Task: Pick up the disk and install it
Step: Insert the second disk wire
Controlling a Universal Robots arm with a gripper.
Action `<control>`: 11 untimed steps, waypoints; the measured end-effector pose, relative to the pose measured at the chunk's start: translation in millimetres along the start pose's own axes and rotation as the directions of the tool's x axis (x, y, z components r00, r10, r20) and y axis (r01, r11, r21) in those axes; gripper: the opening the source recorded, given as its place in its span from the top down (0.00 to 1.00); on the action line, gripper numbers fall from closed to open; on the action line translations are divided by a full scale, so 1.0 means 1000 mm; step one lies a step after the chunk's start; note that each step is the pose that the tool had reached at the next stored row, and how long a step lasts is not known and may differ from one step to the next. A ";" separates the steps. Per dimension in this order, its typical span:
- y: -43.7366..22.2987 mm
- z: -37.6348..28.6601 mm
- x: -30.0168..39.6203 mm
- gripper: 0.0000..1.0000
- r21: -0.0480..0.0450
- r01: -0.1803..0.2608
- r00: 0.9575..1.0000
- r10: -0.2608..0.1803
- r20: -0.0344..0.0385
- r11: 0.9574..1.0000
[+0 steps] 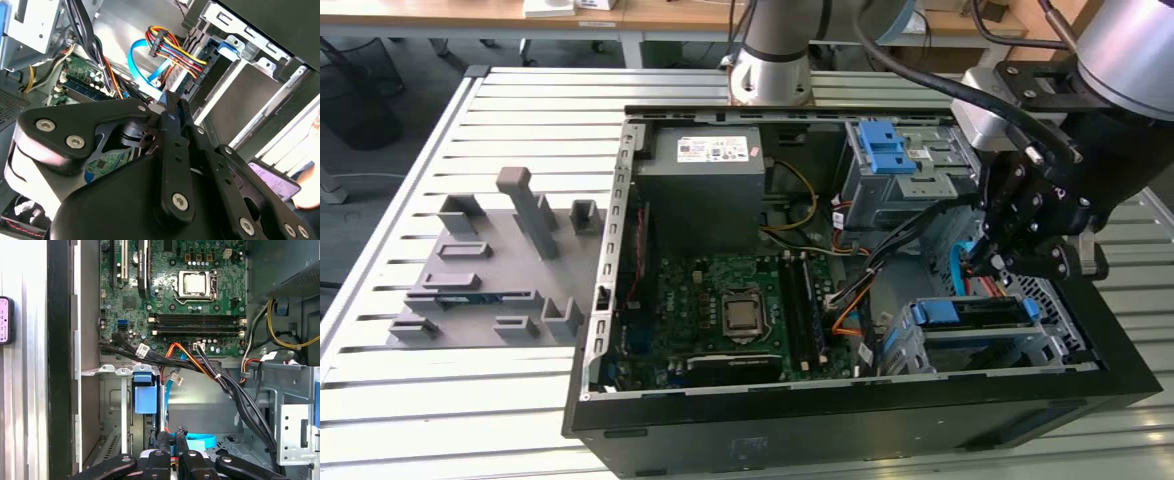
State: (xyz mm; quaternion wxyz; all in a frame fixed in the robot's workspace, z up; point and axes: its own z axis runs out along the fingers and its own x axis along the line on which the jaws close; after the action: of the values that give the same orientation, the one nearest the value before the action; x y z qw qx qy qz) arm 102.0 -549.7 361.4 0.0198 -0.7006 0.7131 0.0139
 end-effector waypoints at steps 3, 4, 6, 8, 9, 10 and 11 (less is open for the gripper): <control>-0.0003 0.0024 0.0001 0.84 0.000 -0.005 1.000 0.005 0.020 1.000; -0.0005 0.0031 0.0002 0.84 0.000 -0.007 1.000 0.007 0.020 1.000; -0.0006 0.0042 0.0004 0.84 0.000 -0.007 1.000 0.007 0.020 1.000; -0.0006 0.0058 0.0019 0.84 -0.001 -0.007 1.000 0.007 0.018 1.000; -0.0006 0.0065 0.0033 0.84 -0.001 -0.007 1.000 0.007 0.017 1.000; -0.0006 0.0073 0.0048 0.84 -0.001 -0.007 1.000 0.007 0.017 1.000; -0.0006 0.0081 0.0063 0.84 -0.001 -0.007 1.000 0.007 0.016 1.000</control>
State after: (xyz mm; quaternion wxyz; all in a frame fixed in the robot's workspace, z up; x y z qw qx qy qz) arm 102.6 -555.6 353.0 0.0252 -0.6980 0.7154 0.0196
